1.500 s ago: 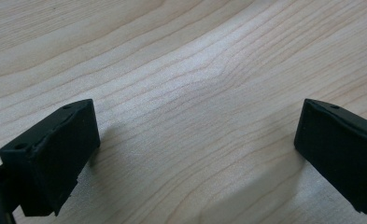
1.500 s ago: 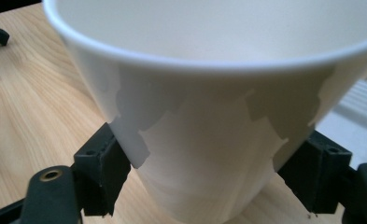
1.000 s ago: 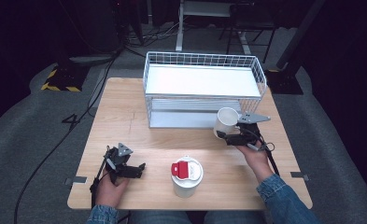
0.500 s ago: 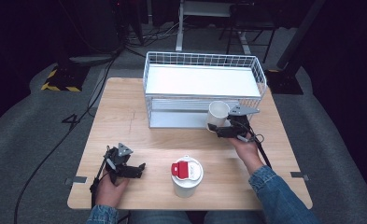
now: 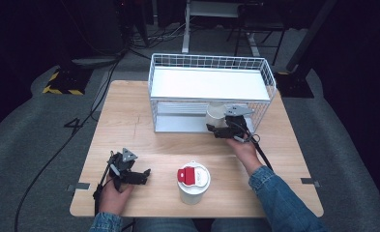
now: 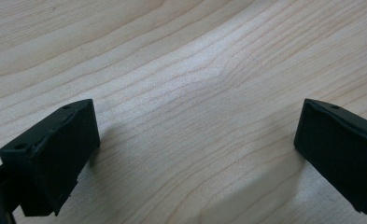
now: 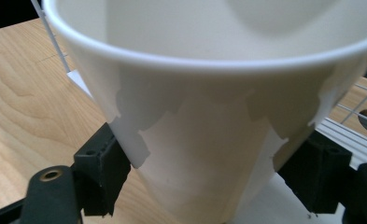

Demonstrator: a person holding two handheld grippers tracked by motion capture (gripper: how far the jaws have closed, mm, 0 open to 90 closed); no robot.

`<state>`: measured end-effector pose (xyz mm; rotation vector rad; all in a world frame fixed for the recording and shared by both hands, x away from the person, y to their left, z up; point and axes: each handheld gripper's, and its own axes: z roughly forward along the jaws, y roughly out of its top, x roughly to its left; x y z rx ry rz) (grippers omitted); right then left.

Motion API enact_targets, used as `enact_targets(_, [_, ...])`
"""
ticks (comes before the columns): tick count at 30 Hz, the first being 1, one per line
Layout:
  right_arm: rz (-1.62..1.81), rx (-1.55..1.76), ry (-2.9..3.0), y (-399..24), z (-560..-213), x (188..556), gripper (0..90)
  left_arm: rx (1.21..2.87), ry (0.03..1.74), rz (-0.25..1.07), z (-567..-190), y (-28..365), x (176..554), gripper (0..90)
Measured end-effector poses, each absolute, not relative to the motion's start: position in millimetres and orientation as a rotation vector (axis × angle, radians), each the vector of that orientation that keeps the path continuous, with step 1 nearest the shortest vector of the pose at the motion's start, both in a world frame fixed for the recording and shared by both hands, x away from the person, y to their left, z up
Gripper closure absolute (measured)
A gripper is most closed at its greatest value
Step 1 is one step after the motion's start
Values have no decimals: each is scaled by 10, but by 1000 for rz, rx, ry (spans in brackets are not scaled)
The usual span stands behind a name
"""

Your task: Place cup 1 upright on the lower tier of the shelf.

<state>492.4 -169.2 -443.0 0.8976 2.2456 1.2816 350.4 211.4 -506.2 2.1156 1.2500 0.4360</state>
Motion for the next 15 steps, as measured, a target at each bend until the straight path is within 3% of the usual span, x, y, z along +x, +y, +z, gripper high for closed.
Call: enact_targets(15, [1262,898,2241,-1477,-4606,5146,238,2116,1250,437,-5061,2114,3504,7])
